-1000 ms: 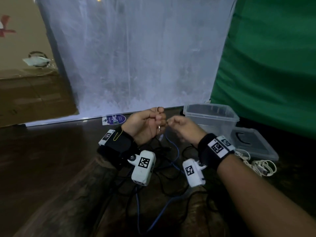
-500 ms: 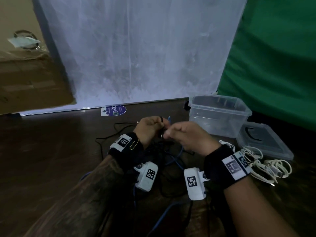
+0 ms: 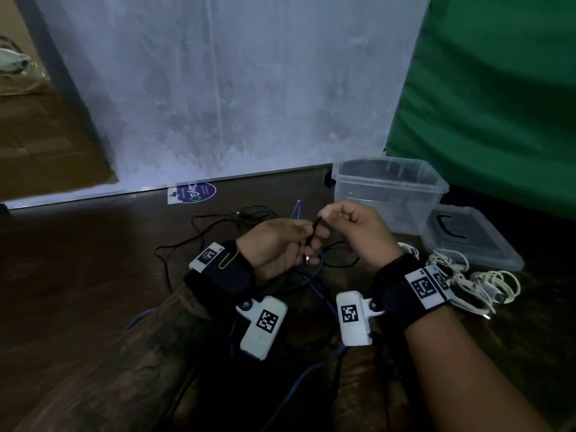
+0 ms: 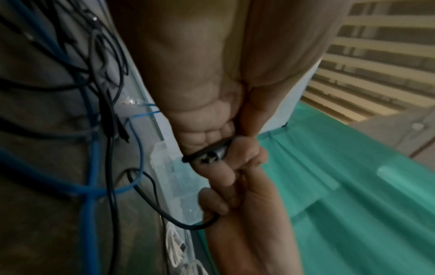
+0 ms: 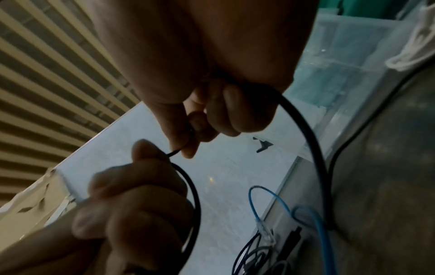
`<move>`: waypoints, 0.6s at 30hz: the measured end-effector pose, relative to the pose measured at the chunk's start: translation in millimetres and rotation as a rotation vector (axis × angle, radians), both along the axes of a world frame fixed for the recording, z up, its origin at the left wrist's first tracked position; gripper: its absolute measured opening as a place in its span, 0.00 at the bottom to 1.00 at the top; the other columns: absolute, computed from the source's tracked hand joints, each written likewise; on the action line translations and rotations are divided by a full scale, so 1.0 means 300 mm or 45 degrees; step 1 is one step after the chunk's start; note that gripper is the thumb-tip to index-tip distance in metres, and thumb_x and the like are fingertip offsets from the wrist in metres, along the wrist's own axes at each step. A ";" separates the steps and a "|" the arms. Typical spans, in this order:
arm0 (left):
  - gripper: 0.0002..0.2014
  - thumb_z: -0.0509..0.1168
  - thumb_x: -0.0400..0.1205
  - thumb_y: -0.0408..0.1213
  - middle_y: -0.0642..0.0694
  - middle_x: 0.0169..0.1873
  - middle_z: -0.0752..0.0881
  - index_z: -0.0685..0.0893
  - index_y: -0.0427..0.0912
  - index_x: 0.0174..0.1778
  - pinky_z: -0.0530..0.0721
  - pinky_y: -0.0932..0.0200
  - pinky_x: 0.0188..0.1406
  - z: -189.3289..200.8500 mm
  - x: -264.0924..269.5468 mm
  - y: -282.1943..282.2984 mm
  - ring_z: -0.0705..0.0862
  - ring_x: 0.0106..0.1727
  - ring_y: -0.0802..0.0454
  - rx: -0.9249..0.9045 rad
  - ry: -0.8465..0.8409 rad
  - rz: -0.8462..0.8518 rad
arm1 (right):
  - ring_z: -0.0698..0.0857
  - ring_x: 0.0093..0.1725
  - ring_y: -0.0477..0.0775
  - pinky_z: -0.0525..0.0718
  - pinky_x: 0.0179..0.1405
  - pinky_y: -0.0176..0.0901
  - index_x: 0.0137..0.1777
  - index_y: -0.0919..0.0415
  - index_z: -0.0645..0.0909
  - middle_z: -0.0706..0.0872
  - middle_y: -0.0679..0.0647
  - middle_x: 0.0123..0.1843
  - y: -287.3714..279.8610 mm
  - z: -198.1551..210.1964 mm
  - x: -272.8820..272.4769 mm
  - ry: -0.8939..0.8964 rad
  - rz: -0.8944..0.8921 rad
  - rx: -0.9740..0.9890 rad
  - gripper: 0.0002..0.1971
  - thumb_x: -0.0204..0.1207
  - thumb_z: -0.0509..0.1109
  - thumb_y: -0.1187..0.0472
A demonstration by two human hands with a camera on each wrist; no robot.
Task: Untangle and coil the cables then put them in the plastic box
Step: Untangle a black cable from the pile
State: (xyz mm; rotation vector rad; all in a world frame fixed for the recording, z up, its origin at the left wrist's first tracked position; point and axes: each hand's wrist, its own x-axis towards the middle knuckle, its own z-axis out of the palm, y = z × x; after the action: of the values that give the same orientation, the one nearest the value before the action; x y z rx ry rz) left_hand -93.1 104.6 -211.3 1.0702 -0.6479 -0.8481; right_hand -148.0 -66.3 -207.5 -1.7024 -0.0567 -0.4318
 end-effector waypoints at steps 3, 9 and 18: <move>0.10 0.55 0.84 0.31 0.45 0.34 0.80 0.79 0.31 0.54 0.84 0.56 0.40 0.001 -0.004 0.008 0.80 0.34 0.54 -0.138 0.116 -0.147 | 0.72 0.22 0.42 0.67 0.19 0.32 0.50 0.56 0.85 0.81 0.58 0.36 0.005 -0.021 -0.008 0.263 0.012 0.104 0.06 0.84 0.67 0.58; 0.11 0.53 0.85 0.28 0.42 0.39 0.89 0.81 0.34 0.50 0.89 0.52 0.46 0.011 0.051 0.020 0.89 0.40 0.53 -0.416 0.393 0.251 | 0.64 0.18 0.42 0.62 0.17 0.30 0.52 0.56 0.86 0.78 0.53 0.29 0.058 -0.045 -0.019 0.479 0.216 0.036 0.07 0.85 0.66 0.62; 0.10 0.56 0.86 0.26 0.39 0.39 0.91 0.83 0.32 0.49 0.89 0.52 0.48 0.005 0.092 0.023 0.91 0.41 0.48 -0.207 0.151 0.665 | 0.68 0.20 0.40 0.65 0.19 0.31 0.58 0.61 0.88 0.73 0.46 0.24 0.117 0.009 -0.080 0.371 0.400 -0.296 0.11 0.85 0.66 0.60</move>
State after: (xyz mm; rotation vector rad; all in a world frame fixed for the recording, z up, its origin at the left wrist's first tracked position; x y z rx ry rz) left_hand -65.6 111.6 -209.8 0.9706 -0.3067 -0.3934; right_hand -172.1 -31.2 -204.8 -1.9295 -0.1641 0.0617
